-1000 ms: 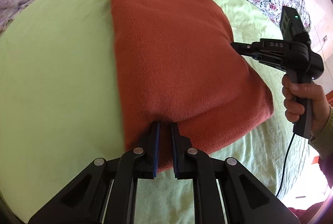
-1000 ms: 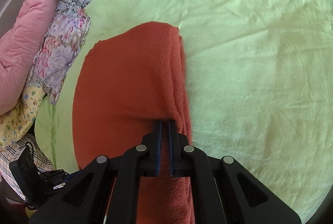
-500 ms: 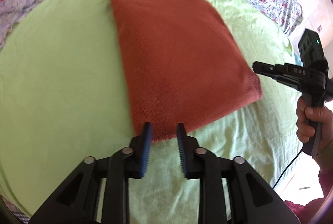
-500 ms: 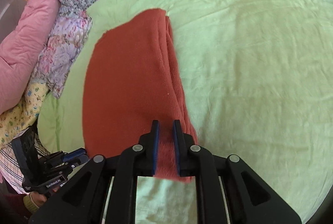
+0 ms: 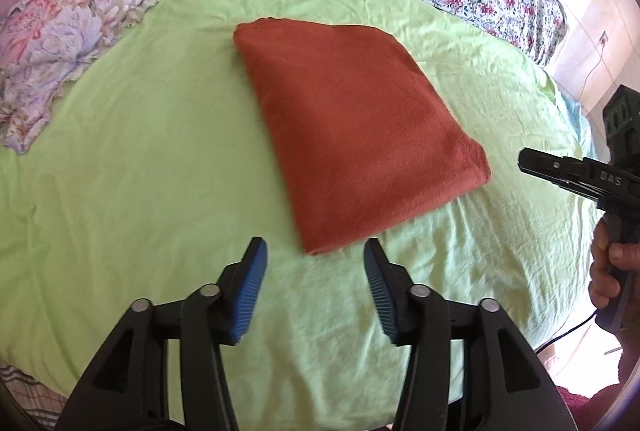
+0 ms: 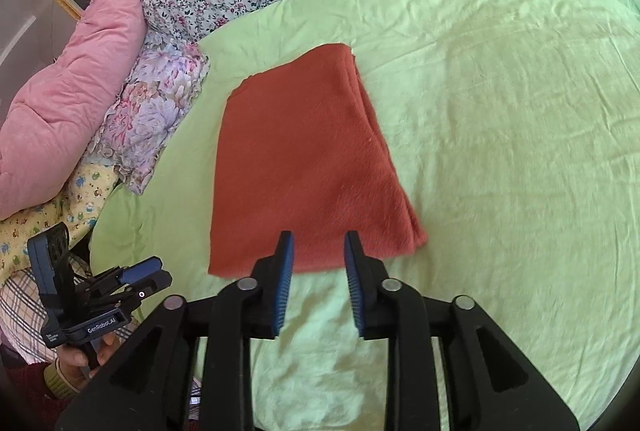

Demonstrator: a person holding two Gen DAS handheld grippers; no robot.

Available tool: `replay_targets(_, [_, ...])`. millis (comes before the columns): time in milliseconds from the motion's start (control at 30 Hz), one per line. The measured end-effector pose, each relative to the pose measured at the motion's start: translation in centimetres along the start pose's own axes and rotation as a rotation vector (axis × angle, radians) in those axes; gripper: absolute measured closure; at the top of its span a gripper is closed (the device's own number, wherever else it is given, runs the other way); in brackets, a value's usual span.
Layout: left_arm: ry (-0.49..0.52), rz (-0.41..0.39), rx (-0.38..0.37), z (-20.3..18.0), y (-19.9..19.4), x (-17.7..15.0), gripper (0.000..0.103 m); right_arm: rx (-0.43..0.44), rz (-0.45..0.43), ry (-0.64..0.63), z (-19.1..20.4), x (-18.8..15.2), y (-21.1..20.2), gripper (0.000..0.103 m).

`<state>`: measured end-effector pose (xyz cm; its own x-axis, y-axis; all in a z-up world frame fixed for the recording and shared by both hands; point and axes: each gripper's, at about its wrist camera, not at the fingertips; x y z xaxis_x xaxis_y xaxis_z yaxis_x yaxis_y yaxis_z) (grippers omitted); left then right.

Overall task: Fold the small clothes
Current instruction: 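Release the sweater and lift both grippers away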

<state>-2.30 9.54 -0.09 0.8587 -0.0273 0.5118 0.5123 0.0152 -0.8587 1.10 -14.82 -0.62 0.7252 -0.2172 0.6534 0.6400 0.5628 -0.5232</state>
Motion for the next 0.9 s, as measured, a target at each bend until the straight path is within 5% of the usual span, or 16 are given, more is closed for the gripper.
replay_targets(133, [0.014, -0.018, 0.029, 0.8, -0.8, -1.0, 0.034, -0.006, 0.005, -0.022, 1.6, -2.0, -0.2, 0.059])
replay_targets(900, [0.065, -0.045, 0.165, 1.1, -1.3, -2.4, 0.023, -0.077, 0.067, -0.164, 4.5, -5.9, -0.1, 0.024])
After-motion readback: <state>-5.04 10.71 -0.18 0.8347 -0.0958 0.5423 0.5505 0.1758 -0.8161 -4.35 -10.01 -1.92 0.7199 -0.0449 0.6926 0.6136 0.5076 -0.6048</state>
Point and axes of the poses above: each gripper's, at about its wrist camera, not at the fingertips, and y roughly the way its jaws point, z to its left, x to its top, and after that the axes turned 12 degrees about x, right-handed
